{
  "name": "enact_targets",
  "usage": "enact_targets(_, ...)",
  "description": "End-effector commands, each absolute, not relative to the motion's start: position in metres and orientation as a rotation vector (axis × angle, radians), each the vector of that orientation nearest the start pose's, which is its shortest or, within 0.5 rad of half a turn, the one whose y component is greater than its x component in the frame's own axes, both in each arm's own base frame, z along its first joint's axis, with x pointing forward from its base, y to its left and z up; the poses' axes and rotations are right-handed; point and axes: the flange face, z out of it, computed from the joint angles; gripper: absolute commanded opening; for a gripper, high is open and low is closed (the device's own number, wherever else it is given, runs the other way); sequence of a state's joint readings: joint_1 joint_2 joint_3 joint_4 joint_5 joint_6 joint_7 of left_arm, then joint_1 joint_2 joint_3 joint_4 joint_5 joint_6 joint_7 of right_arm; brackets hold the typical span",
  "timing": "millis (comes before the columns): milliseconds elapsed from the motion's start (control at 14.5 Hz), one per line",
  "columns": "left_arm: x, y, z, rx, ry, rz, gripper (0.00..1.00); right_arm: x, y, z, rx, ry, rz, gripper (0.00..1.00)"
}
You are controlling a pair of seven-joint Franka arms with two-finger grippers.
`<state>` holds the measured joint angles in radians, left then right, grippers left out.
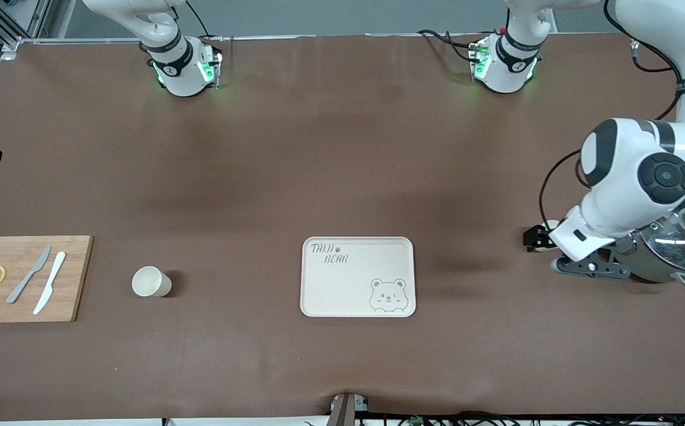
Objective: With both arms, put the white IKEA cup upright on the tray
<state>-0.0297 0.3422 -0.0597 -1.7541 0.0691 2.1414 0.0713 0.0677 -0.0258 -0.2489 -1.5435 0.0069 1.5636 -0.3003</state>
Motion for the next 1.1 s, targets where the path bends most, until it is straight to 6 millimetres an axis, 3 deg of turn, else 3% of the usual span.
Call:
enact_targets(0, 0.647, -0.018, 0.372, -3.078, 0.365, -0.093, 1.00, 0.521, -0.099, 0.681, -3.137, -0.197, -0.042, 1.00)
enact_targets(207, 0.645, 0.005, 0.346, -3.075, 0.394, -0.110, 1.00, 0.518, -0.094, 0.677, -3.125, -0.211, 0.030, 1.00)
enact_targets(483, 0.624, 0.029, 0.307, -3.063, 0.415, -0.193, 1.00, 0.521, -0.093, 0.672, -3.123, -0.213, 0.044, 1.00)
enact_targets(690, 0.617, 0.038, 0.302, -3.063, 0.426, -0.173, 1.00, 0.536, -0.076, 0.649, -3.118, -0.260, 0.111, 1.00)
enact_targets(1034, 0.600, 0.054, 0.296, -3.078, 0.386, -0.145, 1.00, 0.572, -0.025, 0.604, -3.132, -0.379, 0.202, 1.00)
